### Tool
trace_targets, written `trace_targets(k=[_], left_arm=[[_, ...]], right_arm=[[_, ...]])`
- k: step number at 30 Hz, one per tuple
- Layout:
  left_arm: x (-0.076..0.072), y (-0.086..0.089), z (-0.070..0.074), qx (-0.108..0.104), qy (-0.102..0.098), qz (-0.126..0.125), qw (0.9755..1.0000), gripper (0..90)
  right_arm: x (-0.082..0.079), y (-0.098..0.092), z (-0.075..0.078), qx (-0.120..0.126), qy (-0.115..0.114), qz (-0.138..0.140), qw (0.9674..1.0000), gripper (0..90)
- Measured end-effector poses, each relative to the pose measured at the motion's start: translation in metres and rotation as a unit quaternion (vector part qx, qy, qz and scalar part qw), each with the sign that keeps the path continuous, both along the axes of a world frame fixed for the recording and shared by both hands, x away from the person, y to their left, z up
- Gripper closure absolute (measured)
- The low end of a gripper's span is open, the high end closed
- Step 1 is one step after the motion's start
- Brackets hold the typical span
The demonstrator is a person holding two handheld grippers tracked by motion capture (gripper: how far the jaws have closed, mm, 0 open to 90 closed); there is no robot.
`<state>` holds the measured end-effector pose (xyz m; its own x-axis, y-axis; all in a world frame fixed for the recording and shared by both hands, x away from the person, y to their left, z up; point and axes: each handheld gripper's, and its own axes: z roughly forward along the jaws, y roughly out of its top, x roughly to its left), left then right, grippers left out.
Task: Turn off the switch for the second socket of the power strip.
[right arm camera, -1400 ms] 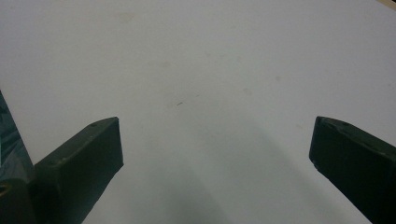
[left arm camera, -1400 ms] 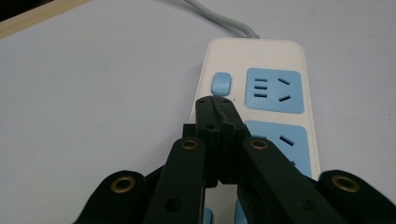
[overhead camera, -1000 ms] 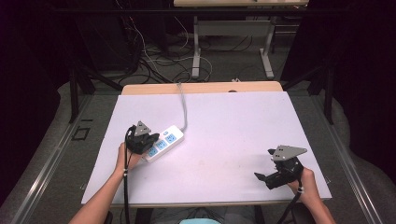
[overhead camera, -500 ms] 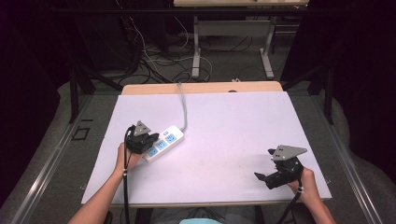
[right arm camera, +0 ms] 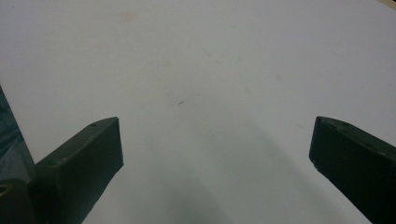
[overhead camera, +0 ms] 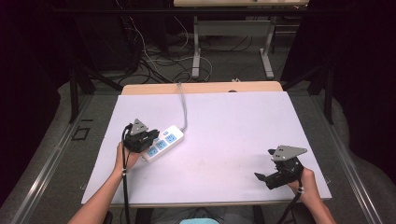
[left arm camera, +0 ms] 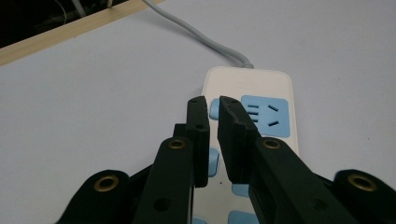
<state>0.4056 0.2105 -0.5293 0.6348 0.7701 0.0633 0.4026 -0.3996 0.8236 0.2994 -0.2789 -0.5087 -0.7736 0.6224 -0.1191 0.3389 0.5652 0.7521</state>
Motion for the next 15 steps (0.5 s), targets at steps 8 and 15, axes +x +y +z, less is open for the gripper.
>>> trace_targets(k=[8, 15], left_arm=[[-0.0009, 0.0017, 0.0041, -0.009, -0.011, 0.004, 0.9999, 76.1], [-0.0016, 0.0017, 0.0083, 0.007, 0.009, 0.011, 0.9999, 34.7]], right_arm=[[0.0007, 0.0000, -0.0005, 0.000, -0.001, 0.004, 1.0000, 2.1], [0.0002, 0.0012, -0.0003, -0.002, -0.005, 0.004, 1.0000, 2.1]])
